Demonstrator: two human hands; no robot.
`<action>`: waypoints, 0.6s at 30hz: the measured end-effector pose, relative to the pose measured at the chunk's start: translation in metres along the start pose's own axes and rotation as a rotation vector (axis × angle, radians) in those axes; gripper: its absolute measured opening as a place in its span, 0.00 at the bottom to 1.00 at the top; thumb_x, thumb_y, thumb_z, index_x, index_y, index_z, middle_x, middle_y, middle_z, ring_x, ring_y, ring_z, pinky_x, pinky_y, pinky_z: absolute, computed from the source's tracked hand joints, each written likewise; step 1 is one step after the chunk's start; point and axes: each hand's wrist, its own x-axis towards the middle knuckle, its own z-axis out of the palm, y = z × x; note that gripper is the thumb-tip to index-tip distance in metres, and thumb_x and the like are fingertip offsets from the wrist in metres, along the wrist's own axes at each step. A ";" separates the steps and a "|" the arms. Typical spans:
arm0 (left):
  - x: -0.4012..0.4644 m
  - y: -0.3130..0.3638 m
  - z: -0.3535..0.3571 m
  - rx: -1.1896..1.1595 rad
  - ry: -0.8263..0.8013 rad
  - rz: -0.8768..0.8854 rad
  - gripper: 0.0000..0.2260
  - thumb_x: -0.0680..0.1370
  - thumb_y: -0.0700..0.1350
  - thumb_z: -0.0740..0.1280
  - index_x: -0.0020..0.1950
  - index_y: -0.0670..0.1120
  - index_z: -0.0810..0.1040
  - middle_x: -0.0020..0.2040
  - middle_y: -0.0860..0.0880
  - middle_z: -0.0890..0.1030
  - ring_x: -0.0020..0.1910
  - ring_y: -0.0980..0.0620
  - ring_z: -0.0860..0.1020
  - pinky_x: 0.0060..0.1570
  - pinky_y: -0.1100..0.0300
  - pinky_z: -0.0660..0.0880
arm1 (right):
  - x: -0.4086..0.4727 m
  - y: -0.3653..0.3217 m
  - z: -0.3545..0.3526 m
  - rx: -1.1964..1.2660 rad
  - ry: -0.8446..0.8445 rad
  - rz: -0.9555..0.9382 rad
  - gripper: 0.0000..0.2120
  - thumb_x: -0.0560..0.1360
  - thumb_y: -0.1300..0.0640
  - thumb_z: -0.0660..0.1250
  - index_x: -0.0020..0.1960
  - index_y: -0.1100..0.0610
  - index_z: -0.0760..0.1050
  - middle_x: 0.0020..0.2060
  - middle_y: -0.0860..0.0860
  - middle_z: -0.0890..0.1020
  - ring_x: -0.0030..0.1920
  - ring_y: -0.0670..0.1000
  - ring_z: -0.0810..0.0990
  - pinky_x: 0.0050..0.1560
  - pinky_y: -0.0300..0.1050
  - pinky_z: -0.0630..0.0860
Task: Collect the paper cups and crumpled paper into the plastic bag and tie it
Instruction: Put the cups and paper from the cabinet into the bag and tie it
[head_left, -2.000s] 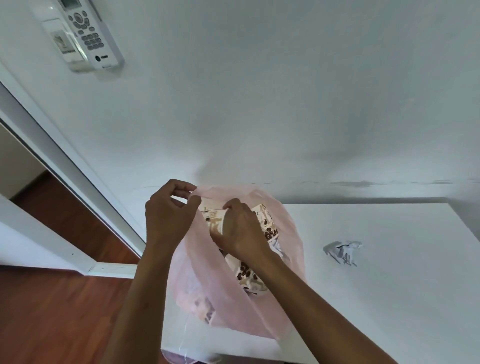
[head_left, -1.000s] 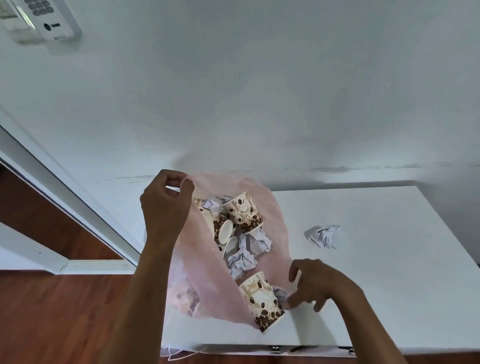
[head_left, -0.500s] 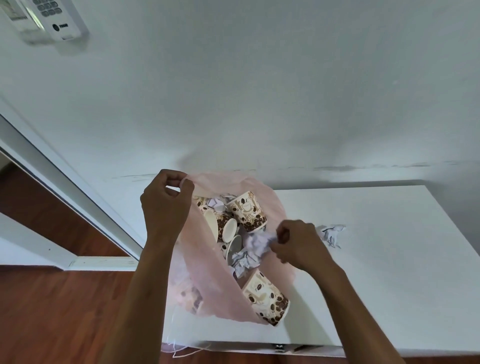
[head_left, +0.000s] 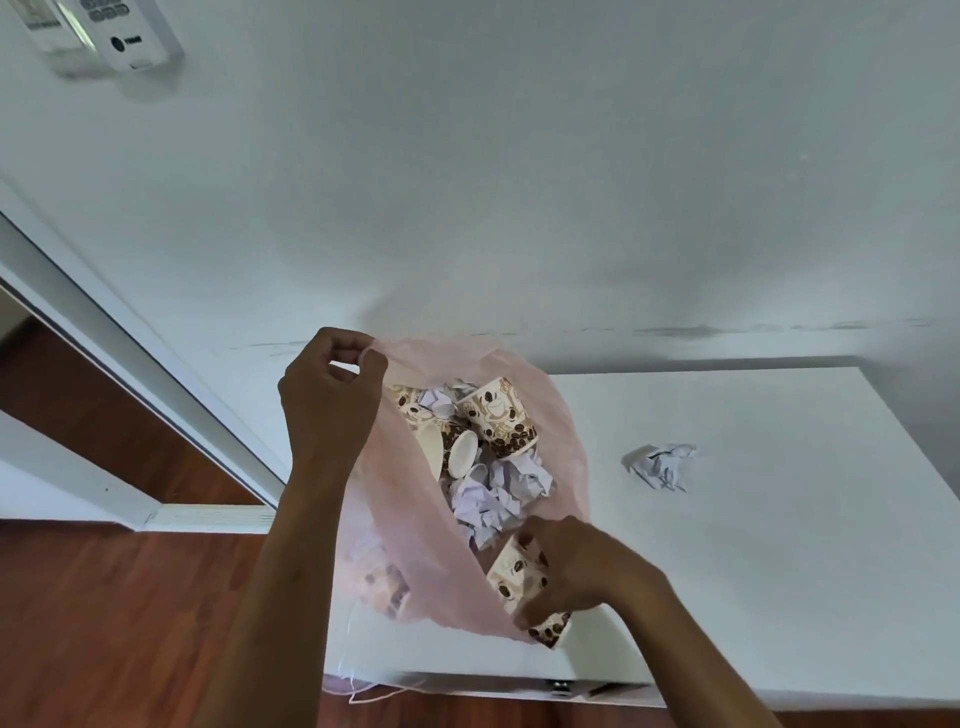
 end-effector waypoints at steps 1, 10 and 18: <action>0.000 0.000 0.000 0.002 -0.002 0.002 0.10 0.75 0.43 0.69 0.40 0.59 0.76 0.38 0.59 0.80 0.30 0.61 0.75 0.42 0.57 0.75 | 0.002 0.000 0.005 0.005 0.010 -0.004 0.44 0.60 0.42 0.79 0.71 0.50 0.65 0.62 0.48 0.78 0.56 0.50 0.79 0.52 0.44 0.78; 0.001 -0.006 -0.014 -0.008 -0.007 -0.012 0.07 0.73 0.43 0.69 0.42 0.56 0.79 0.38 0.57 0.81 0.30 0.58 0.75 0.40 0.57 0.74 | -0.021 -0.027 -0.052 0.179 0.425 -0.190 0.37 0.60 0.40 0.77 0.66 0.44 0.69 0.54 0.43 0.82 0.49 0.46 0.82 0.50 0.47 0.80; 0.003 0.005 -0.012 0.003 0.010 0.003 0.04 0.74 0.44 0.70 0.43 0.54 0.80 0.39 0.57 0.81 0.29 0.57 0.75 0.42 0.48 0.80 | 0.055 -0.095 -0.063 0.207 0.784 -0.416 0.37 0.67 0.50 0.77 0.72 0.53 0.68 0.62 0.53 0.74 0.63 0.54 0.72 0.62 0.45 0.69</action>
